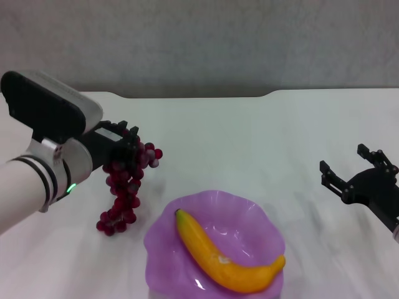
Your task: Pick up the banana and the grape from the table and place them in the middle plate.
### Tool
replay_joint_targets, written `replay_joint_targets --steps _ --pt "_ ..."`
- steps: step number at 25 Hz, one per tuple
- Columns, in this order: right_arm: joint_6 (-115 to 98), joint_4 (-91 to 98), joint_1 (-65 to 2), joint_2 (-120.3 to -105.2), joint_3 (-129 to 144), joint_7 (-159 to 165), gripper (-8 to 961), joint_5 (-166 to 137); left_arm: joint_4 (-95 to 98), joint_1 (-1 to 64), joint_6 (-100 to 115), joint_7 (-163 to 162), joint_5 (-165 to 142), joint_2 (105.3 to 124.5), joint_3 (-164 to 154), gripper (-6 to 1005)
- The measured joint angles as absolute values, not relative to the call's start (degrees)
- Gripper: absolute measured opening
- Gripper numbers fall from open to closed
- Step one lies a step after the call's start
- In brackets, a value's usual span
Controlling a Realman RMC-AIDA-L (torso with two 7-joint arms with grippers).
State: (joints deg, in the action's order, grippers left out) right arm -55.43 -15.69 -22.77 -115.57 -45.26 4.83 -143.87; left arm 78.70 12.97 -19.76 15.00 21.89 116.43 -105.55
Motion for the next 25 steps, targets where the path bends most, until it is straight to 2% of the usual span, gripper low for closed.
replay_joint_targets --steps 25 --pt "-54.74 -15.67 -22.94 -115.57 -44.99 4.83 890 -143.97 109.88 9.67 -47.28 18.47 22.89 116.36 -103.0 182"
